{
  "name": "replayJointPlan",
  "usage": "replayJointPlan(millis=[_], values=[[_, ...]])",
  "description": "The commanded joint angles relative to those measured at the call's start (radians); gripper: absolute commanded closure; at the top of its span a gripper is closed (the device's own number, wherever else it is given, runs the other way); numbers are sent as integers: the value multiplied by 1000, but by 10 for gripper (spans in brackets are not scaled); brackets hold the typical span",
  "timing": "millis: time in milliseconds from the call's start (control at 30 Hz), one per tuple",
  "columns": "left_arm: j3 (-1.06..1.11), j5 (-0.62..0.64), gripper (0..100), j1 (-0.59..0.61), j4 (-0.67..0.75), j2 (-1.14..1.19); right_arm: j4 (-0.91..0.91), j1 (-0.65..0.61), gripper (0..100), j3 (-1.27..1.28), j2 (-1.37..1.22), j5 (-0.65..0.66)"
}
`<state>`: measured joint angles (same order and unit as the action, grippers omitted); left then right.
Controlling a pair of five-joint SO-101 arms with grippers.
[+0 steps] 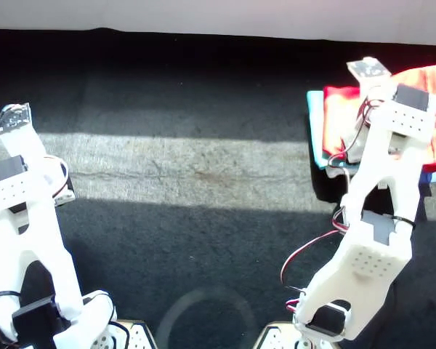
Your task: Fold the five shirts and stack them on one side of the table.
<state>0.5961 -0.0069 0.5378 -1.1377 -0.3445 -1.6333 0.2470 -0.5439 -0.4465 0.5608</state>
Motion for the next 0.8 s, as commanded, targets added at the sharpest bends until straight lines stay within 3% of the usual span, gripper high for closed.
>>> replayJointPlan(millis=[0,100,300,433,600,767], values=[[-4,3,990,-13,26,-35,-62,-31,992,-35,104,12],[-2,3,990,-13,48,-33,-133,-90,992,-90,182,9],[-2,3,990,-13,48,-33,-54,-134,992,-203,440,5],[-2,5,990,-15,48,-35,222,-62,992,-177,432,3],[-4,3,990,-15,41,-35,625,67,992,5,234,3],[-2,2,990,-10,40,-35,842,117,992,38,38,3]])
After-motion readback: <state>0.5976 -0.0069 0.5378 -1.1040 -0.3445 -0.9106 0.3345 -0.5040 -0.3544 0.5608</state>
